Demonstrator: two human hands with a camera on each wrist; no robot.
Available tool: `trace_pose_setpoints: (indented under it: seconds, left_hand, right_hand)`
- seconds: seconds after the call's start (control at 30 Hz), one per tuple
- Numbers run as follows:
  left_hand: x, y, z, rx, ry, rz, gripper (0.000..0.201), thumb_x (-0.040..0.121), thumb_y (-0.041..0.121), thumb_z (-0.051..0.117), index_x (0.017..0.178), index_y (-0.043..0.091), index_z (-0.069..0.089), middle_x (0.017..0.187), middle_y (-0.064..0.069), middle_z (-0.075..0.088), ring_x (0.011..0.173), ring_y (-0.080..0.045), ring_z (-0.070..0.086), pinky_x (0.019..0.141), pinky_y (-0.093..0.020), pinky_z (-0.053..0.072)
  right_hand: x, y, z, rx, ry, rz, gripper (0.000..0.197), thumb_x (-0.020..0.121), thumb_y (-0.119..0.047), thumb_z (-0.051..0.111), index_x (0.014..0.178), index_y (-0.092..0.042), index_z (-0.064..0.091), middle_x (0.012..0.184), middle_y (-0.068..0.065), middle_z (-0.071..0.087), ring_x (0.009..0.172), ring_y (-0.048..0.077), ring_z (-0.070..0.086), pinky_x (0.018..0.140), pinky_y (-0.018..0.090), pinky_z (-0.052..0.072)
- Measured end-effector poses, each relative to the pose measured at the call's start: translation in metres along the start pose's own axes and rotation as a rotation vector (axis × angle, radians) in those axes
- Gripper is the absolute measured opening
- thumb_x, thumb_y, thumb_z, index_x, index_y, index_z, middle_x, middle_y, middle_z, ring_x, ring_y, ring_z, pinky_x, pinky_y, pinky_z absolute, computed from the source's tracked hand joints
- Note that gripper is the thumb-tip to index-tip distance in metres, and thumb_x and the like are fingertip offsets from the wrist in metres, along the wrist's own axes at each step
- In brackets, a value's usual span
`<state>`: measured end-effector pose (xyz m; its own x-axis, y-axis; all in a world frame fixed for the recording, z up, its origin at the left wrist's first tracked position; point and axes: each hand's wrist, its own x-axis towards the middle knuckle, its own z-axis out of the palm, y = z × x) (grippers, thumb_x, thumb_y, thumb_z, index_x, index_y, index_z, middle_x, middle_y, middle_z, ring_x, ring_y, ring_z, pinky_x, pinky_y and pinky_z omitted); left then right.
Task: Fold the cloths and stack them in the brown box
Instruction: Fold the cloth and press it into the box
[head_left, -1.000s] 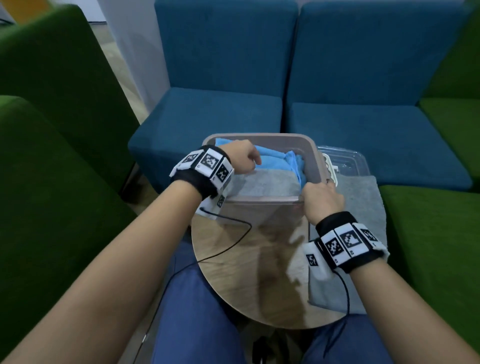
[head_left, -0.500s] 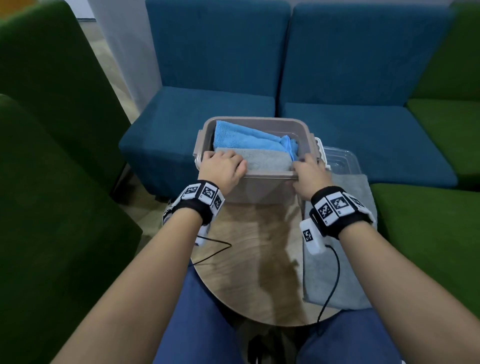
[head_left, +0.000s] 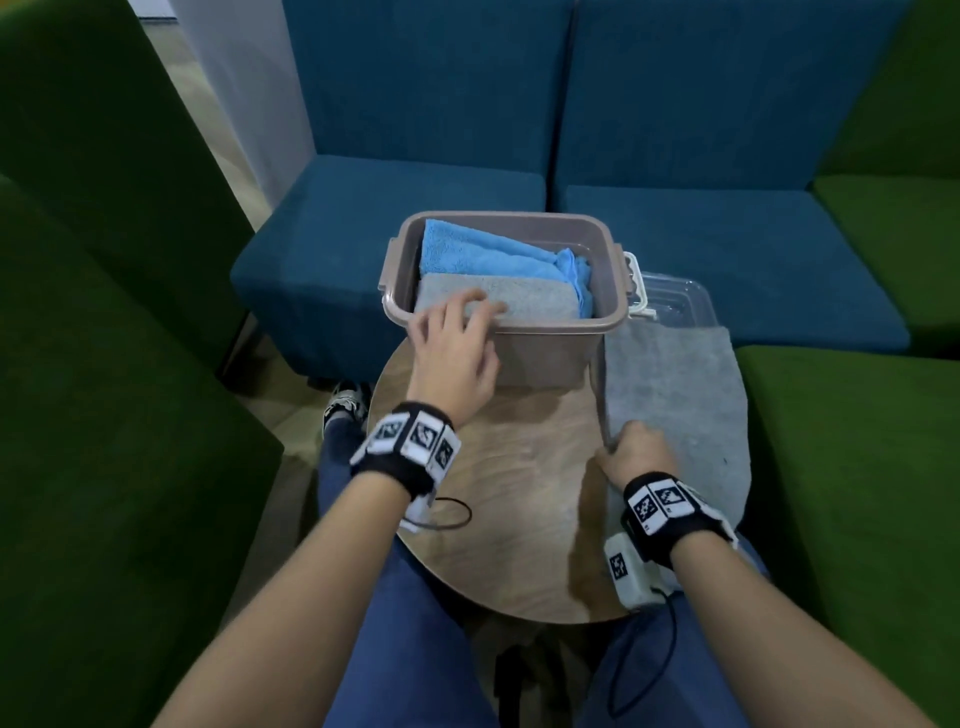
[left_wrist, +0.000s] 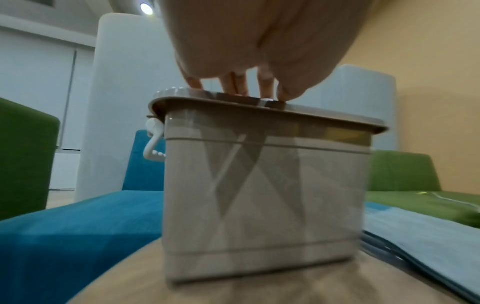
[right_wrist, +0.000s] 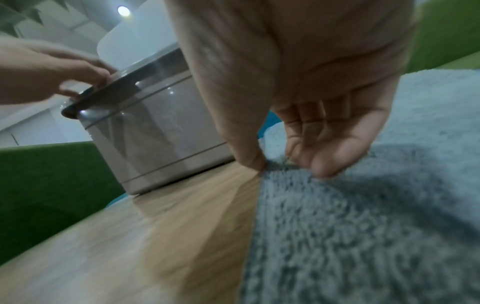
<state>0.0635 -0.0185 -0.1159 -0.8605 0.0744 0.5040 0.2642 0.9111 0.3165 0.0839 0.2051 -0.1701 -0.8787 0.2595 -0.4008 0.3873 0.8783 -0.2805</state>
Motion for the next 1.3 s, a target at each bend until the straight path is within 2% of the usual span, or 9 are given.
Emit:
trace_pose_setpoints:
  seconds: [0.1, 0.3, 0.43, 0.53, 0.73, 0.83, 1.0, 1.17, 1.3]
  left_hand:
    - [-0.037, 0.012, 0.009, -0.189, -0.071, 0.036, 0.036, 0.077, 0.002, 0.056, 0.111, 0.014, 0.059, 0.114, -0.005, 0.053, 0.099, -0.020, 0.050, 0.087, -0.039, 0.041]
    - [-0.080, 0.034, 0.046, -0.522, -0.769, -0.329, 0.040, 0.094, 0.027, 0.058, 0.131, 0.013, 0.051, 0.108, -0.002, 0.063, 0.097, -0.016, 0.062, 0.085, -0.025, 0.050]
    - [-0.068, 0.049, 0.052, -0.372, -0.786, -0.254, 0.036, 0.089, 0.026, 0.060, 0.124, 0.017, 0.058, 0.103, -0.004, 0.066, 0.092, -0.022, 0.063, 0.083, -0.035, 0.054]
    - [-0.027, 0.040, 0.019, -0.194, -0.584, -0.109, 0.024, 0.088, 0.020, 0.053, 0.107, 0.024, 0.066, 0.104, 0.000, 0.070, 0.092, -0.020, 0.066, 0.084, -0.035, 0.055]
    - [0.079, -0.018, -0.036, -0.260, 0.028, -0.167, 0.022, 0.085, 0.013, 0.049, 0.097, 0.006, 0.067, 0.099, -0.011, 0.064, 0.093, -0.026, 0.060, 0.085, -0.035, 0.047]
    - [0.111, -0.041, -0.019, -0.017, -0.257, -0.229, 0.035, 0.096, 0.021, 0.043, 0.126, 0.008, 0.056, 0.134, -0.015, 0.046, 0.123, -0.033, 0.046, 0.101, -0.041, 0.039]
    - [0.115, -0.065, 0.019, 0.206, -0.804, -0.313, 0.060, 0.103, 0.035, 0.028, 0.152, 0.005, 0.012, 0.161, -0.018, -0.005, 0.147, -0.032, 0.011, 0.119, -0.040, 0.014]
    - [0.115, -0.074, 0.042, 0.322, -0.849, -0.418, 0.071, 0.095, 0.040, 0.029, 0.152, 0.004, 0.008, 0.161, -0.014, 0.010, 0.146, -0.030, 0.016, 0.119, -0.043, 0.014]
    - [0.117, -0.074, 0.045, 0.312, -0.876, -0.469, 0.094, 0.072, 0.055, 0.031, 0.151, 0.006, 0.016, 0.157, -0.015, 0.025, 0.144, -0.031, 0.024, 0.118, -0.042, 0.017]
  right_hand:
    - [0.005, -0.001, -0.005, 0.058, -0.039, 0.009, 0.028, 0.090, -0.027, 0.065, 0.104, -0.003, 0.063, 0.111, 0.019, 0.064, 0.102, 0.034, 0.064, 0.080, 0.033, 0.050]
    - [0.009, -0.007, 0.005, 0.353, -0.082, -0.039, 0.018, 0.087, -0.019, 0.063, 0.073, -0.008, 0.057, 0.082, 0.019, 0.070, 0.074, 0.033, 0.071, 0.072, 0.049, 0.060]
    - [0.004, -0.016, 0.011, 0.291, -0.199, -0.127, 0.011, 0.087, -0.018, 0.063, 0.093, -0.009, 0.062, 0.097, 0.016, 0.070, 0.095, 0.032, 0.068, 0.087, 0.045, 0.055]
    - [-0.003, -0.019, -0.003, 0.092, -0.196, -0.210, 0.005, 0.089, -0.019, 0.061, 0.086, -0.017, 0.063, 0.094, 0.007, 0.067, 0.097, 0.028, 0.065, 0.085, 0.034, 0.052]
    - [-0.012, -0.079, -0.082, 0.274, 0.306, -0.634, 0.013, 0.086, -0.015, 0.057, 0.073, -0.017, 0.059, 0.072, 0.002, 0.064, 0.070, 0.020, 0.060, 0.066, 0.032, 0.047]
    - [0.018, -0.115, -0.095, 0.265, 0.403, -0.766, 0.013, 0.088, -0.007, 0.052, 0.091, -0.008, 0.065, 0.095, 0.009, 0.067, 0.091, 0.029, 0.062, 0.084, 0.038, 0.048]
    - [0.070, -0.142, -0.084, -0.089, 0.038, -0.570, 0.040, 0.096, -0.015, 0.043, 0.135, -0.007, 0.046, 0.149, 0.009, 0.037, 0.132, 0.034, 0.042, 0.107, 0.045, 0.036]
    - [0.078, -0.155, -0.080, -0.211, -0.225, -0.462, 0.075, 0.094, -0.025, 0.047, 0.156, -0.015, 0.007, 0.164, -0.003, -0.001, 0.150, 0.032, 0.002, 0.120, 0.046, 0.013]
    - [0.078, -0.151, -0.081, -0.248, -0.256, -0.498, 0.070, 0.096, -0.036, 0.048, 0.156, -0.025, 0.014, 0.164, -0.005, 0.006, 0.150, 0.028, -0.001, 0.121, 0.048, 0.006]
